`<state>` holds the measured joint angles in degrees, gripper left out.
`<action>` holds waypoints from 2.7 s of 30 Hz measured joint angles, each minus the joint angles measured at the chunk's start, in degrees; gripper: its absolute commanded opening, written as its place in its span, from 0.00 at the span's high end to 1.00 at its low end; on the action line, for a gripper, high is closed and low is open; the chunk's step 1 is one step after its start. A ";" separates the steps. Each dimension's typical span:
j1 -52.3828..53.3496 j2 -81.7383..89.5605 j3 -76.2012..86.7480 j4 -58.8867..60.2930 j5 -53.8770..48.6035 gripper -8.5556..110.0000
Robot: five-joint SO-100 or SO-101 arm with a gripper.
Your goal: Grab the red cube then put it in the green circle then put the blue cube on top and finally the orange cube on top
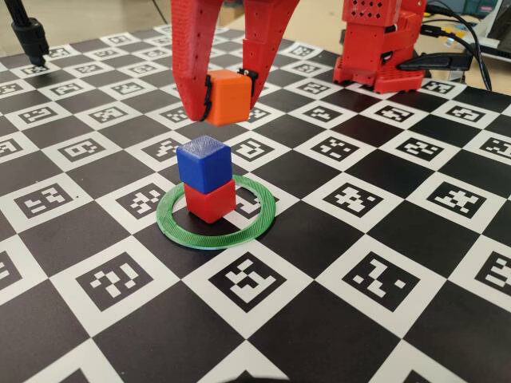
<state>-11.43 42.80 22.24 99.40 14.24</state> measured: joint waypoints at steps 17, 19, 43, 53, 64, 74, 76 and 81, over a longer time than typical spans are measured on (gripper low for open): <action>0.70 -1.05 0.00 -3.25 0.26 0.92; 0.70 -1.58 0.00 -3.34 0.26 0.92; 2.02 -2.46 0.00 -3.87 -0.53 0.80; 2.11 -2.46 -1.05 -3.43 -0.44 0.62; 2.11 -2.46 -1.41 -2.55 -0.44 0.57; 2.11 -2.46 -1.41 -1.23 -0.79 0.53; 2.11 -2.46 -1.41 -1.23 -1.05 0.53; 2.11 -2.29 -1.32 -0.88 -2.29 0.53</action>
<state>-9.32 40.52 20.92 98.53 11.95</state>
